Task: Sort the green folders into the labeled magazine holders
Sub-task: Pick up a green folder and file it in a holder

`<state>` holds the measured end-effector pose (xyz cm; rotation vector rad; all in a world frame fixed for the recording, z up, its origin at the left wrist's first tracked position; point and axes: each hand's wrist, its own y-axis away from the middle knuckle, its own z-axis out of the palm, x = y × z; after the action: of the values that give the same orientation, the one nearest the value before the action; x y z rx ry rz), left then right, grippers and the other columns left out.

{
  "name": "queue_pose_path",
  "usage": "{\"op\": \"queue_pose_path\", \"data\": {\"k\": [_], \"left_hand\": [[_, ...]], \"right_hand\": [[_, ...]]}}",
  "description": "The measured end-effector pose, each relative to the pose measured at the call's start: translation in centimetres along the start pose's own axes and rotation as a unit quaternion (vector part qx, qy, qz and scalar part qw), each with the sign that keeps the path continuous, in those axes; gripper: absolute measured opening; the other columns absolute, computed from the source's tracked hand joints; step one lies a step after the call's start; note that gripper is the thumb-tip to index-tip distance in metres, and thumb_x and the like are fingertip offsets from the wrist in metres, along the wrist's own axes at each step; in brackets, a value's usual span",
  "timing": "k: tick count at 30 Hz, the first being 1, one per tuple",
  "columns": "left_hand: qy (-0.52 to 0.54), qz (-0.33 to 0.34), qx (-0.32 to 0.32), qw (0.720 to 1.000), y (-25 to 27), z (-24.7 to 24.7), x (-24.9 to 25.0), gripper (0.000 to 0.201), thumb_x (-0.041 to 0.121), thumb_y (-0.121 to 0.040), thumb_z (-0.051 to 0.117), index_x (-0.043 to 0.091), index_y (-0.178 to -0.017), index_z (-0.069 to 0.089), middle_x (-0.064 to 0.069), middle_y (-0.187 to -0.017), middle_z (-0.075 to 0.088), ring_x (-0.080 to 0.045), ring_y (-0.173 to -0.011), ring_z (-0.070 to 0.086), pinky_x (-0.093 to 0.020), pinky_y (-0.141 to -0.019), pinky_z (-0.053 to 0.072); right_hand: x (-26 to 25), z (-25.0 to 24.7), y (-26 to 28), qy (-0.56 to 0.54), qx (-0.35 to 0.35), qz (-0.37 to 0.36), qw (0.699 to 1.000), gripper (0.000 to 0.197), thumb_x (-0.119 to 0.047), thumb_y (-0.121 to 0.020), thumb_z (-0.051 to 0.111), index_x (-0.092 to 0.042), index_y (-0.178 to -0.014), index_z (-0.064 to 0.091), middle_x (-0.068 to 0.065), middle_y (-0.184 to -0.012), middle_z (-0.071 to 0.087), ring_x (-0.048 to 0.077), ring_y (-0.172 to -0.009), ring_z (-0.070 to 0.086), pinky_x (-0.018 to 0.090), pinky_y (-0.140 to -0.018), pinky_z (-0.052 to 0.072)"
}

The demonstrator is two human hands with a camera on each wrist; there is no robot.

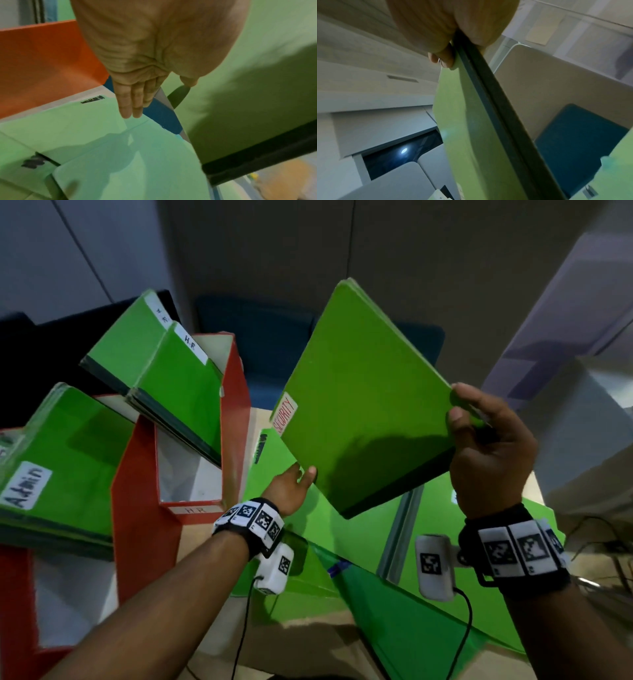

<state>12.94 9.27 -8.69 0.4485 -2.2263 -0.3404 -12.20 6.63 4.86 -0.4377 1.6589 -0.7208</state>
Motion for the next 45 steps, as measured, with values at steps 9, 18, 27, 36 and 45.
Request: {"op": "queue_pose_path", "data": {"k": [9,18,27,36,45], "left_hand": [[0.136,0.003,0.140,0.981,1.5,-5.0,-3.3,0.036,0.036,-0.093,0.058,0.025,-0.119,0.036,-0.005,-0.114,0.053,-0.029,-0.106,0.060,-0.051,-0.088,0.053],[0.160,0.047,0.298,0.940,8.5,-11.0,-5.0,0.044,0.018,-0.097,0.054,0.020,-0.137,0.034,0.000,-0.123,0.054,-0.015,-0.110,0.054,-0.037,-0.096,0.046],[0.188,0.080,0.439,0.875,18.2,-19.2,-7.4,0.083,0.016,-0.094,0.060,0.032,-0.154,0.006,0.012,-0.158,0.013,-0.002,-0.142,0.016,-0.028,-0.116,0.015],[0.105,0.104,0.603,0.784,28.3,-26.2,-13.1,0.079,0.011,-0.090,0.064,0.022,-0.154,0.019,0.002,-0.157,0.027,-0.016,-0.144,0.028,-0.050,-0.115,0.030],[-0.050,0.090,0.669,0.736,34.3,-27.4,-16.5,0.073,-0.005,-0.091,0.056,-0.003,-0.150,0.013,-0.019,-0.157,0.021,-0.027,-0.147,0.020,-0.051,-0.117,0.023]], "right_hand": [[4.1,0.8,-0.7,0.073,-0.010,0.080,0.994,0.033,-0.015,-0.087,0.065,-0.021,-0.119,0.062,0.001,-0.109,0.067,-0.003,-0.091,0.061,0.020,-0.090,0.049],[5.9,8.0,1.1,0.089,-0.142,0.184,0.969,0.054,-0.024,-0.085,0.066,-0.009,-0.135,0.052,0.011,-0.130,0.059,0.023,-0.117,0.056,0.039,-0.103,0.044],[0.7,21.8,4.4,-0.015,-0.224,0.222,0.949,0.050,-0.014,-0.091,0.062,-0.013,-0.139,0.047,-0.003,-0.126,0.050,0.010,-0.114,0.049,0.020,-0.100,0.037],[-8.3,33.3,10.7,-0.075,-0.399,0.058,0.912,0.057,-0.017,-0.089,0.065,-0.020,-0.142,0.045,0.012,-0.151,0.032,0.020,-0.139,0.031,0.027,-0.113,0.025],[-14.9,39.5,18.8,-0.193,-0.613,-0.094,0.760,0.066,-0.022,-0.091,0.064,-0.029,-0.148,0.032,-0.011,-0.160,0.003,-0.004,-0.142,0.007,0.005,-0.107,0.012]]}}
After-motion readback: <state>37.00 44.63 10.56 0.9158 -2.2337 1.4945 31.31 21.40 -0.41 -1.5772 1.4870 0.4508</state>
